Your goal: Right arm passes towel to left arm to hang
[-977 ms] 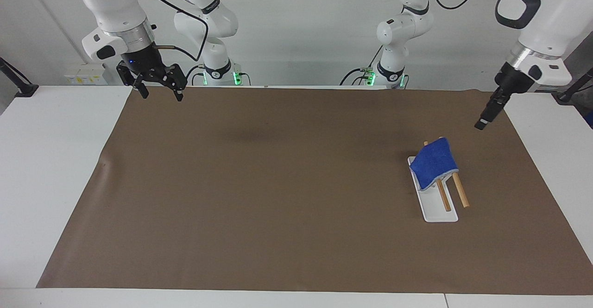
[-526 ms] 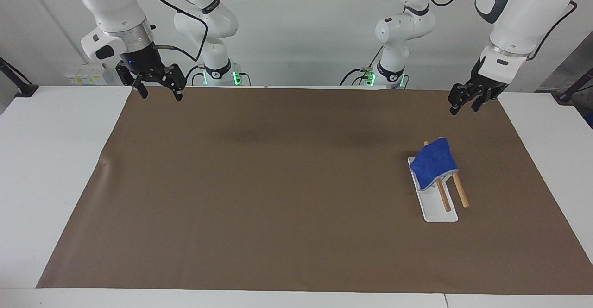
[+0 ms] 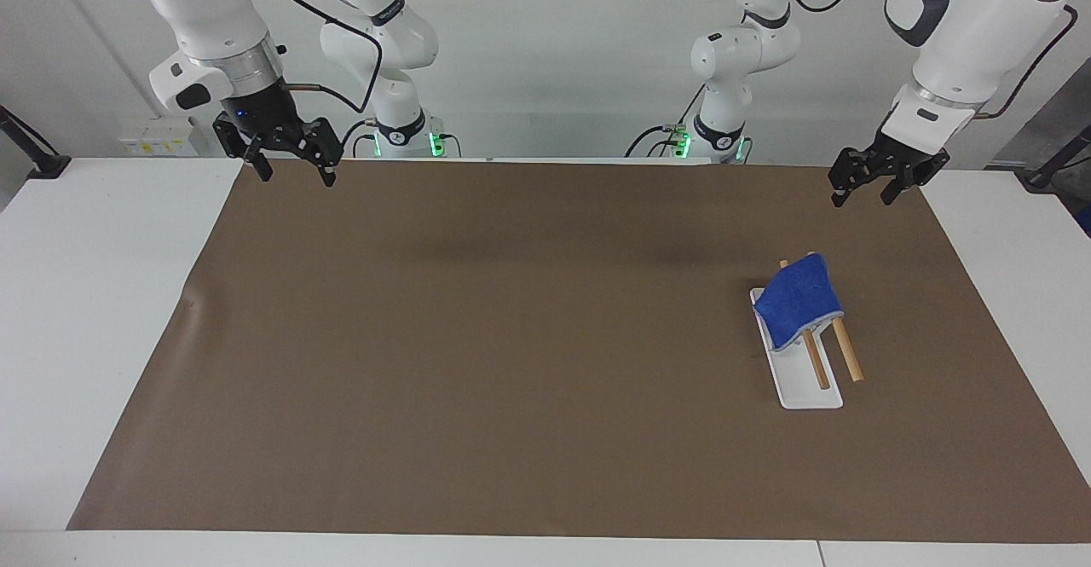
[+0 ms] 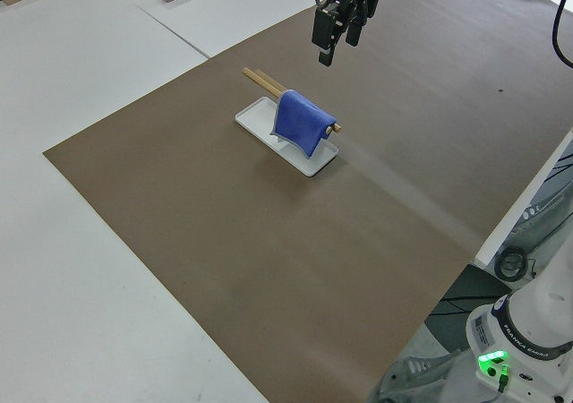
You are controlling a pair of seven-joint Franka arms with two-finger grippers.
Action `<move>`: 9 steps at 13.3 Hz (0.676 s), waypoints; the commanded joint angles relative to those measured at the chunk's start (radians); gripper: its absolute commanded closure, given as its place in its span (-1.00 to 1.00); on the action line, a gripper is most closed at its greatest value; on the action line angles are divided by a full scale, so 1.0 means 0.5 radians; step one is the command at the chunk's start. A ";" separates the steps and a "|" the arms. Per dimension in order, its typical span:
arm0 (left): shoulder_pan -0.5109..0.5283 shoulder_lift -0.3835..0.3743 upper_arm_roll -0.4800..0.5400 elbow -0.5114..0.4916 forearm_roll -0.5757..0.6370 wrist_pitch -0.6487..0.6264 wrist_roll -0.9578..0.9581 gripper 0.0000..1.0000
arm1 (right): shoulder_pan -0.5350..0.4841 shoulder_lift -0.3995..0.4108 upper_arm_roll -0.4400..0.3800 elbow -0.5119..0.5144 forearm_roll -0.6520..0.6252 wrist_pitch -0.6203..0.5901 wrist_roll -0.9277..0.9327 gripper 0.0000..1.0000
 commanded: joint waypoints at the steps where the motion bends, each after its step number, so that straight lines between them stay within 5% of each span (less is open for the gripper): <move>1: -0.011 -0.028 -0.012 -0.038 0.012 -0.027 0.021 -1.00 | -0.032 -0.029 0.020 -0.027 0.001 -0.022 -0.020 -1.00; 9: -0.189 -0.031 -0.019 -0.041 -0.006 -0.043 -0.019 -1.00 | -0.029 -0.029 0.020 -0.027 0.001 -0.022 -0.017 -1.00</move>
